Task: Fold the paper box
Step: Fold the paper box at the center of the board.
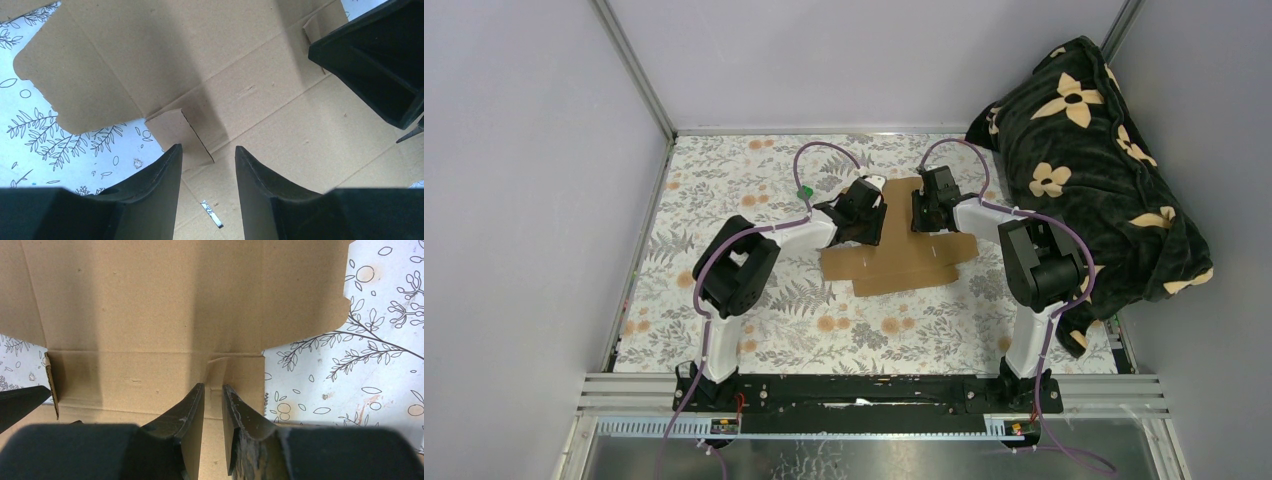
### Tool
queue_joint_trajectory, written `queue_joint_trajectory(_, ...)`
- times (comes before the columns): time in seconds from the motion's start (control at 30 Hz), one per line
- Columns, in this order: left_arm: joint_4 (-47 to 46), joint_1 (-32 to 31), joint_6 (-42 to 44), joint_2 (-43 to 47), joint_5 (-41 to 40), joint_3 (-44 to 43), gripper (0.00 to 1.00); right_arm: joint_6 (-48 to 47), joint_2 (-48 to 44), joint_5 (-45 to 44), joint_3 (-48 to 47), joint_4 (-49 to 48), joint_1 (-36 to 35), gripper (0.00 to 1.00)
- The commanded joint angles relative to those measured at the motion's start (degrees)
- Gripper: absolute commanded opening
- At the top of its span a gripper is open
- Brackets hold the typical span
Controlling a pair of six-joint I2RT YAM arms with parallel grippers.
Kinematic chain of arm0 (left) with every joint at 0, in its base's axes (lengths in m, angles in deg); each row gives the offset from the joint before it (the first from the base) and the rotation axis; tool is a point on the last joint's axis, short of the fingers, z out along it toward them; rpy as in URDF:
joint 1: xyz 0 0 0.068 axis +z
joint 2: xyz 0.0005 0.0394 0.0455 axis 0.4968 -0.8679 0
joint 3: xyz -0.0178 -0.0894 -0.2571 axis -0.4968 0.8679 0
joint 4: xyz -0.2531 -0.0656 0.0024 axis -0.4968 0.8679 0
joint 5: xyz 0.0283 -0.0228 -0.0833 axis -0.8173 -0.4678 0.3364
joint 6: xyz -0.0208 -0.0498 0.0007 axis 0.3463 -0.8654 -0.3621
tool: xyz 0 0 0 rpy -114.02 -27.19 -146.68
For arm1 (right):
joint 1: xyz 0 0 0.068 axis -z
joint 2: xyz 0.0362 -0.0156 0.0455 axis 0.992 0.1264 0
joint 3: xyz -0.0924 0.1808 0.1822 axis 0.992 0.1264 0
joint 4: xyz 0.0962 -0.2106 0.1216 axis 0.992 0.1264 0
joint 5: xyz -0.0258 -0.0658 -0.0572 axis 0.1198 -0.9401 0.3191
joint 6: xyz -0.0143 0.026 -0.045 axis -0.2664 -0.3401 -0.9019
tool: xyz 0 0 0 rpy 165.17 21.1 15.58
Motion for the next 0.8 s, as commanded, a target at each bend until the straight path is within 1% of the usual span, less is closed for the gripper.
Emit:
queue_joint_trajectory(0.0, -2.9, -0.3, -1.3, 1.2, 1.6, 0.0, 0.50, 0.3, 5.3, 2.0, 4.2, 12.5, -1.2, 0.28)
queue_joint_trajectory(0.77, -3.0, -1.7, -1.9, -0.6, 3.0, -2.1, 0.49, 0.4, 5.0, 2.1, 4.5, 12.2, -1.2, 0.28)
